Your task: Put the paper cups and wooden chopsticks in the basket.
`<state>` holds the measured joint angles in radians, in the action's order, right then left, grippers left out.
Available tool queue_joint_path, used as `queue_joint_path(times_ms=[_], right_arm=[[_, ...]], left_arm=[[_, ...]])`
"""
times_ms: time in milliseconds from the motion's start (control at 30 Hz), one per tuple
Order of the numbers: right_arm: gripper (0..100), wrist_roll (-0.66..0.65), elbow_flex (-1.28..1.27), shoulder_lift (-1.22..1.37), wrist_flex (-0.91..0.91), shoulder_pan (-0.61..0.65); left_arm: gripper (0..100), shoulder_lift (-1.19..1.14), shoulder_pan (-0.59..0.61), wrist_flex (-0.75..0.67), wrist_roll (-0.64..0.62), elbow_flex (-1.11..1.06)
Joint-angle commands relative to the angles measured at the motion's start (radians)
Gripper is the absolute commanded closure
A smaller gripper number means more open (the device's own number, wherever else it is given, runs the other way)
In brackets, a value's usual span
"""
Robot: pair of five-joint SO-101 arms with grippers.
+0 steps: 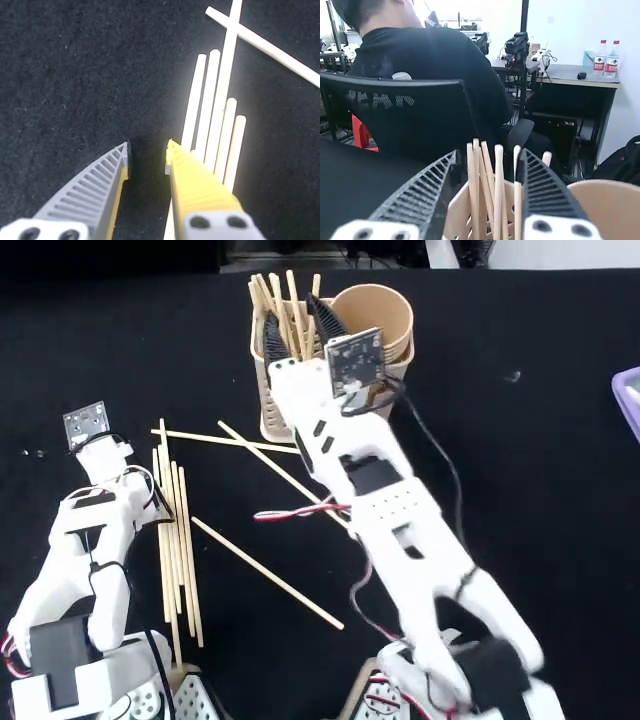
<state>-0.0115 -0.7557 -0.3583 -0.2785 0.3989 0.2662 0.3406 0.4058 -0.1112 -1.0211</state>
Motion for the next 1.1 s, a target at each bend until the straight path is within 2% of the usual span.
queue_joint_path(times_ms=[0, 267, 367, 467, 600, 667, 833, 967, 1067], right_arm=[[83.5, -0.006, 0.005, -0.272, 0.269, 0.017], [83.3, -0.012, -0.013, -0.809, 1.168, 0.074], [83.2, -0.015, -0.116, -0.895, 1.387, 0.175], [83.2, -0.066, -0.348, -0.903, 1.307, 0.311], [83.5, -0.089, -0.618, -0.835, 0.95, 0.362], [83.5, -0.08, -0.621, -0.769, 0.878, 0.364], [83.3, -0.077, -0.463, -0.55, 0.896, 0.358], [83.2, -0.077, -0.452, -0.348, 0.792, 0.358], [83.3, -0.077, -0.45, -0.206, 0.701, 0.361]], left_arm=[[87, 0.008, -0.013, -0.018, 0.0, 0.008], [87, 0.008, -0.01, -0.018, 0.0, 0.007], [87, 0.008, -0.008, -0.018, 0.0, 0.007], [87, 0.008, -0.01, -0.018, 0.0, 0.007], [87, 0.008, -0.008, -0.014, 0.0, 0.008], [87, 0.008, -0.008, -0.014, 0.0, 0.008], [86, 0.008, -0.005, -0.005, 0.002, 0.012], [86, 0.006, -0.031, 0.137, 0.126, 0.076], [84, -0.006, -0.062, 0.275, 0.153, 0.137]])
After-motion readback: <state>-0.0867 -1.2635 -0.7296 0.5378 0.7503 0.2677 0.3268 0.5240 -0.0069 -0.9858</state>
